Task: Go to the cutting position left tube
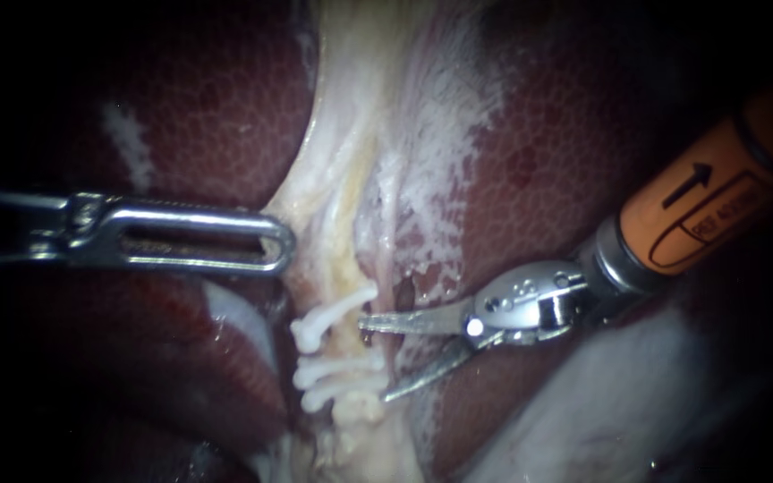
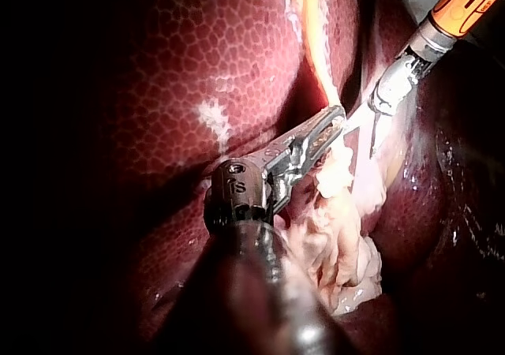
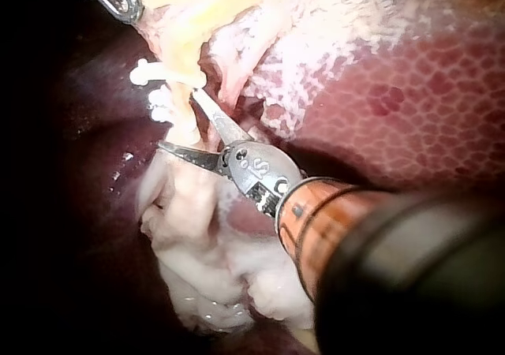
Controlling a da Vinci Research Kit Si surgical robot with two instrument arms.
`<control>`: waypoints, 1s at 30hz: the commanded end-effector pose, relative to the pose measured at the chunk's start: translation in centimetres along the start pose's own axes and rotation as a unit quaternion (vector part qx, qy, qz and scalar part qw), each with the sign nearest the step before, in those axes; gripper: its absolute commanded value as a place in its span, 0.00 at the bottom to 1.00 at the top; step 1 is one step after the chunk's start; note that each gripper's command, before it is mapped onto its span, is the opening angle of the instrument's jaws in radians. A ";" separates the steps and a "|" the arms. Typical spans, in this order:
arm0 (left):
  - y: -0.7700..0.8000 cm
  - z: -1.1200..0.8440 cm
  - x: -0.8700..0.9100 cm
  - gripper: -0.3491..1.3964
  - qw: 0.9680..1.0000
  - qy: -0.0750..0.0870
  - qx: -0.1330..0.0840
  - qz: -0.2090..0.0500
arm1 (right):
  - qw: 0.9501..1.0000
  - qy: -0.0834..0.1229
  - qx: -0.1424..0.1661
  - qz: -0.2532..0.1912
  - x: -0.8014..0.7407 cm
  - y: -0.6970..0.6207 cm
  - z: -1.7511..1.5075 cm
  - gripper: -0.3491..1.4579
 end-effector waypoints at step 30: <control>0.00 0.01 0.00 0.00 1.000 0.000 0.000 0.000 | 0.997 0.060 0.044 -0.025 0.26 0.06 0.38 0.86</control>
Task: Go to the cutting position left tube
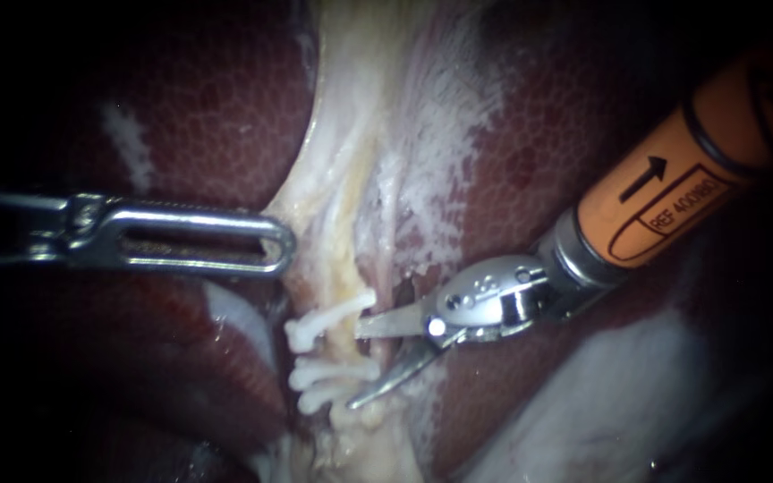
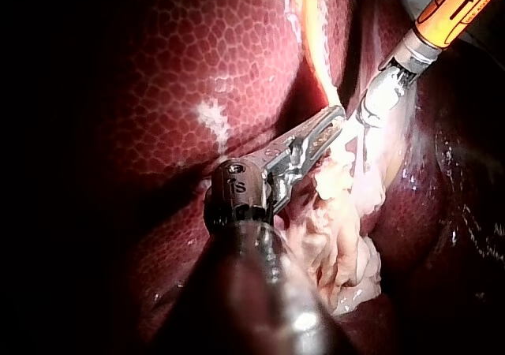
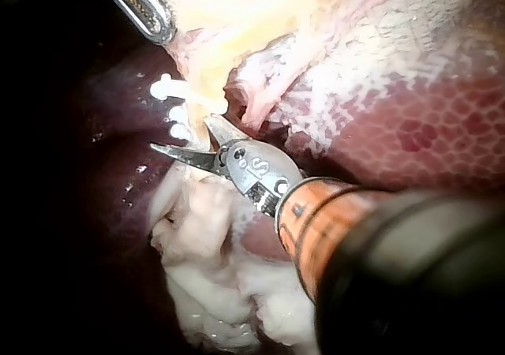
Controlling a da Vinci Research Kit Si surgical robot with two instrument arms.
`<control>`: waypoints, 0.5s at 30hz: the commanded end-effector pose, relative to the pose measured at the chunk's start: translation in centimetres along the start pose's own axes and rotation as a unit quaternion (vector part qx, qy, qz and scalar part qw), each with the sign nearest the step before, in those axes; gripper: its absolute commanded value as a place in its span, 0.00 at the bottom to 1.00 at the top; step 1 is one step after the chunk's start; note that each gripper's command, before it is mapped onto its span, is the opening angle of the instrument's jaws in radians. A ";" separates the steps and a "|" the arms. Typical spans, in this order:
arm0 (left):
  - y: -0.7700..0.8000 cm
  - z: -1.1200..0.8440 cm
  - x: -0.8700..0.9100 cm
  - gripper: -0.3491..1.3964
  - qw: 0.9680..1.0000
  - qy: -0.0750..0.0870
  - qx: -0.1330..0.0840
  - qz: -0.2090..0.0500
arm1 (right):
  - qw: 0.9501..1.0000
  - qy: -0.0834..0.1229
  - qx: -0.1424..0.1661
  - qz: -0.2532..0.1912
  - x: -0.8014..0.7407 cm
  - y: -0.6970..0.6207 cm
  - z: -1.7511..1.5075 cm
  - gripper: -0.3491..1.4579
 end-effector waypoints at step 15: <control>0.01 0.01 0.01 0.00 1.000 0.000 0.000 0.000 | 0.997 0.018 -0.005 0.069 -0.03 0.08 0.11 0.80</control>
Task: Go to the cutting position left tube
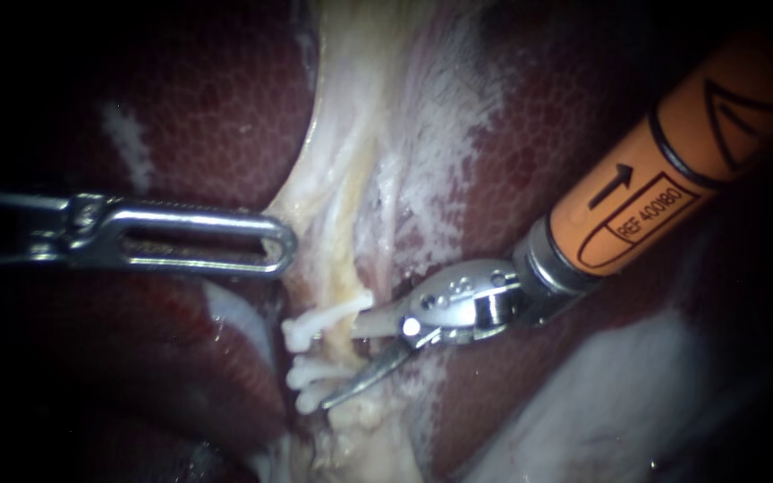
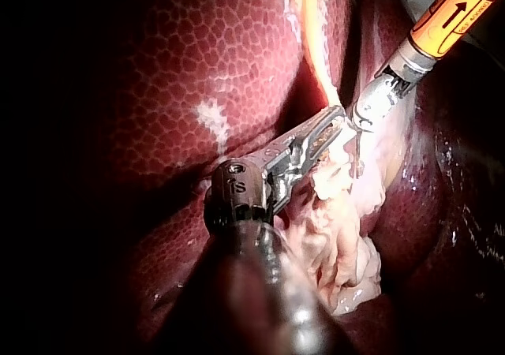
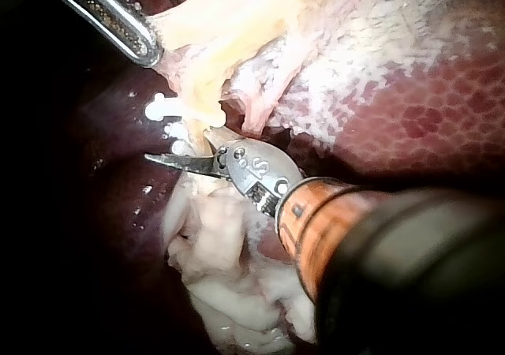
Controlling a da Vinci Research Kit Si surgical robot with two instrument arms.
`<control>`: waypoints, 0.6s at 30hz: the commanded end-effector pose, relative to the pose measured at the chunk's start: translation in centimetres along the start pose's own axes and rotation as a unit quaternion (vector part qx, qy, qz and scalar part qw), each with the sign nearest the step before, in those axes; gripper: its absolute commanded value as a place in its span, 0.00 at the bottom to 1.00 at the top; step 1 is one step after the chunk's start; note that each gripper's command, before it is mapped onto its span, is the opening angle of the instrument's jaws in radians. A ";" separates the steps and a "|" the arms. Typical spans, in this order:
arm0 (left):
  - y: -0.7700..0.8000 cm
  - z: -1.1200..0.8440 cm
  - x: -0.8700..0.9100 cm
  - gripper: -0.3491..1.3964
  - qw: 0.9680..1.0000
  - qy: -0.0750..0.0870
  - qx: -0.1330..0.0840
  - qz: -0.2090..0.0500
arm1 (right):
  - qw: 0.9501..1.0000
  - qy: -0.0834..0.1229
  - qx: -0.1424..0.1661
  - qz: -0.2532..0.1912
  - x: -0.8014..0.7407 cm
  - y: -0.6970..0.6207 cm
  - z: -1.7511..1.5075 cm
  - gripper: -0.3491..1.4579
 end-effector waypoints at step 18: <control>0.00 0.01 0.00 0.00 1.000 0.000 0.000 0.000 | 0.999 0.002 -0.002 0.043 -0.05 0.05 0.02 0.68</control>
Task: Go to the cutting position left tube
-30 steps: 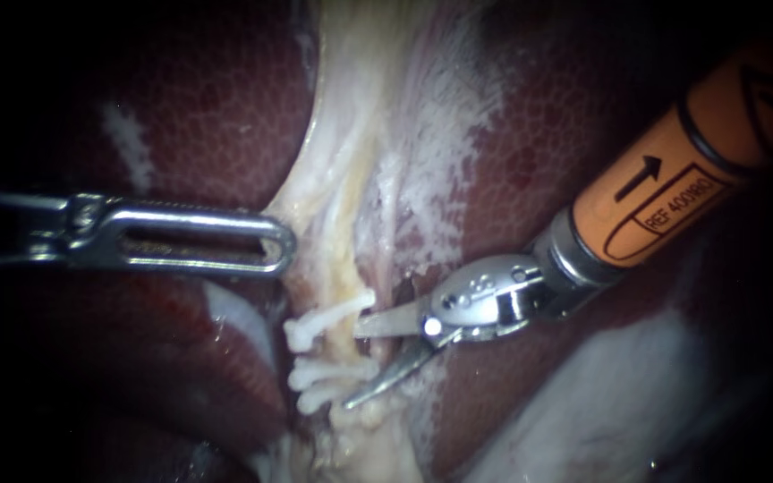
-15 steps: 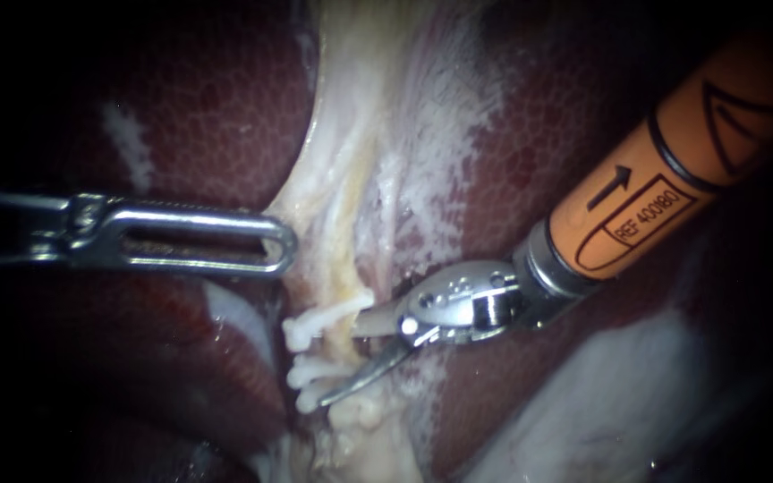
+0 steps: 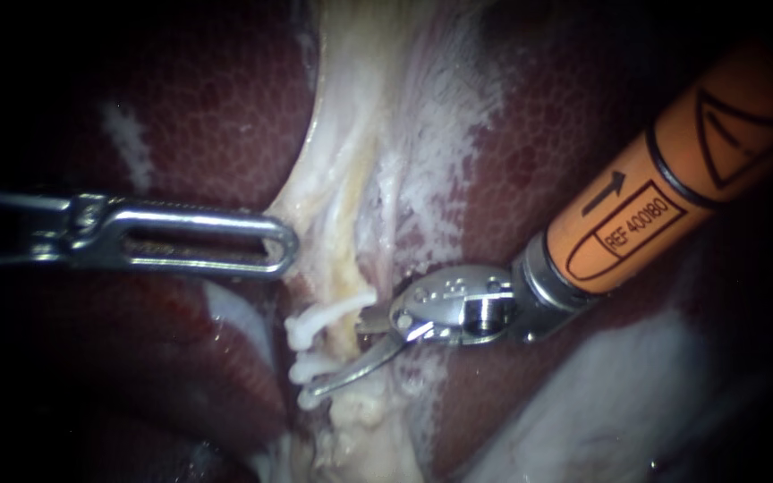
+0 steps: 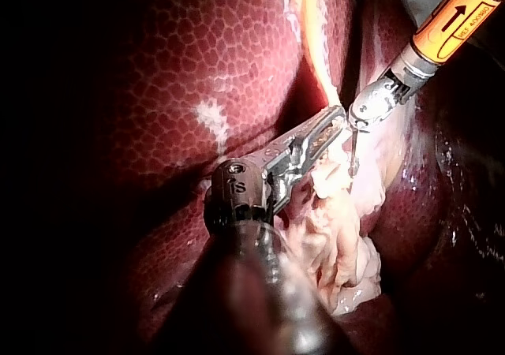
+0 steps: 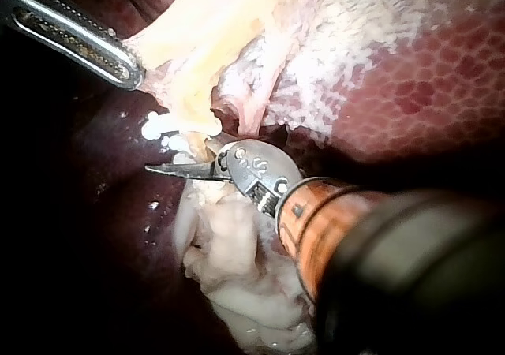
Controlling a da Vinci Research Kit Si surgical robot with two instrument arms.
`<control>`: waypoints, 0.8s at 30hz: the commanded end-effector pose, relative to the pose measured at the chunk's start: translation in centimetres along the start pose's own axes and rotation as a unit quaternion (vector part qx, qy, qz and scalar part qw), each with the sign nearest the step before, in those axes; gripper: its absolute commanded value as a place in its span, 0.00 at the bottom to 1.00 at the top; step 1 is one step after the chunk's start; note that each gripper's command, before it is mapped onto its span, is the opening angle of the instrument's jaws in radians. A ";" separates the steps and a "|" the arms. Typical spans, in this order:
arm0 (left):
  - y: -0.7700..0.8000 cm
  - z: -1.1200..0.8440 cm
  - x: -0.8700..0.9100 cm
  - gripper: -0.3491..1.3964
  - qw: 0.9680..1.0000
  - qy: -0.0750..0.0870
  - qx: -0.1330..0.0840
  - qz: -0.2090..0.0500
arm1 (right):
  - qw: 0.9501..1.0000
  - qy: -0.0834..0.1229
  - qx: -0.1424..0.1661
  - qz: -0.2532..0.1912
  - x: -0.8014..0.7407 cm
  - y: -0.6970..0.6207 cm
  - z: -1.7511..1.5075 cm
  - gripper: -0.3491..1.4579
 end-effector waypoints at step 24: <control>0.00 0.00 0.00 0.00 1.000 0.000 0.000 0.000 | 1.000 0.000 0.000 0.005 0.00 0.03 0.00 0.58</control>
